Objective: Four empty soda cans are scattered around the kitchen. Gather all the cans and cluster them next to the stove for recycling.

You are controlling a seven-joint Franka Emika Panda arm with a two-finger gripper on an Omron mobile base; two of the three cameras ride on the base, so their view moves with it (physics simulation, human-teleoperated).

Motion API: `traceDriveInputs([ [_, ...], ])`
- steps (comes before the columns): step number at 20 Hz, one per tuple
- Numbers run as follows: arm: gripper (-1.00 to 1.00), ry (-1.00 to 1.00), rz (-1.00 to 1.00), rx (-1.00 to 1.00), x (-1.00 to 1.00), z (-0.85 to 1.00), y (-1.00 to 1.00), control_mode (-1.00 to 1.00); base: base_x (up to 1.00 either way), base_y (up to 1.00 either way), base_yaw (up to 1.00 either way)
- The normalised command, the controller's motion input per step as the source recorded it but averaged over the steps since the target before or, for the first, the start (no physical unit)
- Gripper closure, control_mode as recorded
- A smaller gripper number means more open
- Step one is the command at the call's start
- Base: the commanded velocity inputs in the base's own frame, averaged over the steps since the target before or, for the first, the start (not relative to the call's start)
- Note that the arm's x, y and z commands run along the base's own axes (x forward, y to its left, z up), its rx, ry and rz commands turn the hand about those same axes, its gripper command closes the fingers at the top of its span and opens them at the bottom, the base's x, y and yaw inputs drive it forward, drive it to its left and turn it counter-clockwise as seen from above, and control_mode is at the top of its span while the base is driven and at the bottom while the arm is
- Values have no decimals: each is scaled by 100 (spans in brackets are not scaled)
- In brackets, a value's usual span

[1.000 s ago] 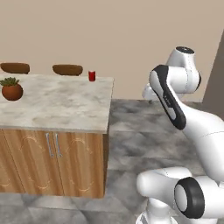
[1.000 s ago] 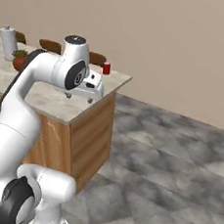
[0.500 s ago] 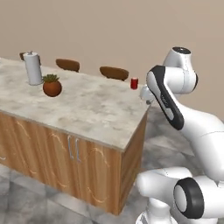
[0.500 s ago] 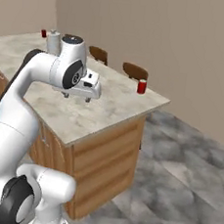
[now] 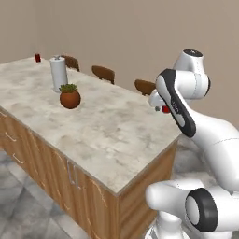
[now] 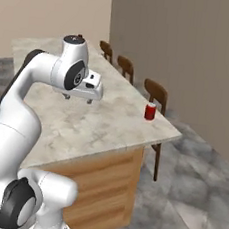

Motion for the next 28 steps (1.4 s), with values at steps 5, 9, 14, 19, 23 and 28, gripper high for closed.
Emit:
traceDriveInputs([
  [5,-100,0,0,0,0,0,0,100,23,-100,40],
  [9,-100,0,0,0,0,0,0,100,0,-100,36],
  [14,-100,0,0,0,0,0,0,100,1,-86,32],
  [19,-100,0,0,0,0,0,0,100,14,-59,26],
  [23,-100,0,0,0,0,0,0,100,19,-45,28],
  [28,-100,0,0,0,0,0,0,100,29,-55,31],
])
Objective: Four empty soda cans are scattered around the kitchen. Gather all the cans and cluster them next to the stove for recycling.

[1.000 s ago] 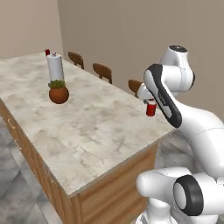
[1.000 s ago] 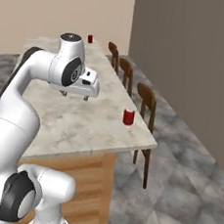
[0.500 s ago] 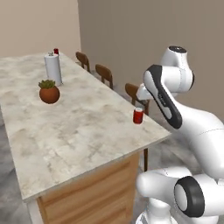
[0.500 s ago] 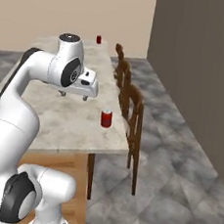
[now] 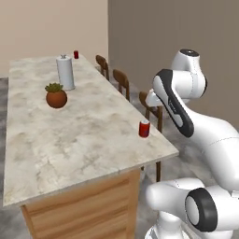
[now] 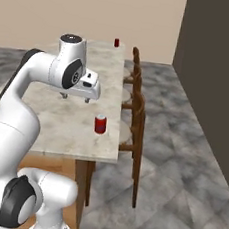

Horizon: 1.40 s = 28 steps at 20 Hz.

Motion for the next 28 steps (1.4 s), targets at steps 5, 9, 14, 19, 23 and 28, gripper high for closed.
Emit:
traceDriveInputs([
  [5,-100,0,0,0,0,0,0,100,36,-47,29],
  [9,-100,0,0,0,0,0,0,100,43,-6,12],
  [14,-100,0,0,0,0,0,0,100,64,0,9],
  [19,-100,0,0,0,0,0,0,100,54,-23,12],
  [23,-100,0,7,0,9,-43,-29,-100,16,-23,9],
  [28,-100,0,3,0,8,-91,-62,-100,0,0,0],
])
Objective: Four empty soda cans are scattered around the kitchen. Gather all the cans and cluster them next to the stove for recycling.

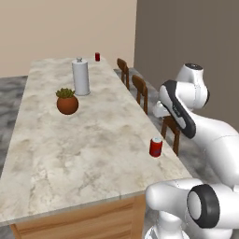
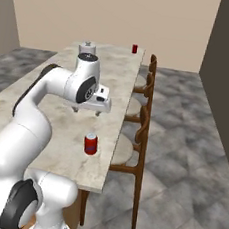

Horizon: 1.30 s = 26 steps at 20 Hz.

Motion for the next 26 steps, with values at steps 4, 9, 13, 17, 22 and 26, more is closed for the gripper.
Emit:
traceDriveInputs([
  [4,-100,1,0,-1,19,-98,-34,-100,0,0,0],
  [9,-100,7,0,-2,21,-70,-3,-100,0,0,0],
  [13,-100,11,0,0,27,-46,0,-100,0,0,0],
  [17,-100,9,0,0,31,-30,0,-100,0,0,0],
  [22,-100,12,0,0,21,-12,0,-100,0,0,0],
  [26,-100,13,0,0,9,-9,1,-100,0,0,0],
])
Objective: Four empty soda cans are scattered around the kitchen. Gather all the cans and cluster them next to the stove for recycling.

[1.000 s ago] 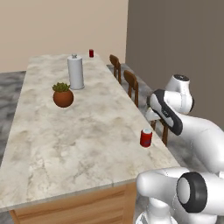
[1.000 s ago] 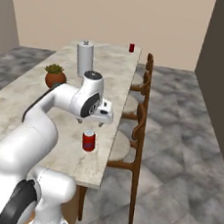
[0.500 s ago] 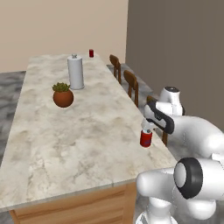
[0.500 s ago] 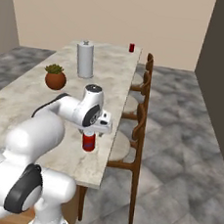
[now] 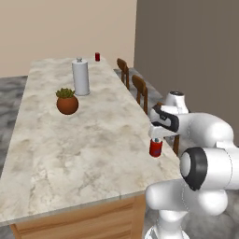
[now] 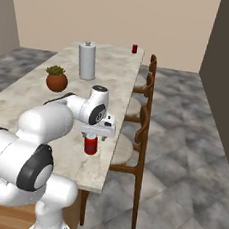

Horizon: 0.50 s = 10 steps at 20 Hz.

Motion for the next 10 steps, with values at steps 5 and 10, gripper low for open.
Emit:
traceDriveInputs([
  [5,-100,9,0,0,5,-17,1,-100,0,0,0],
  [10,-100,5,0,0,4,-19,11,-100,0,0,0],
])
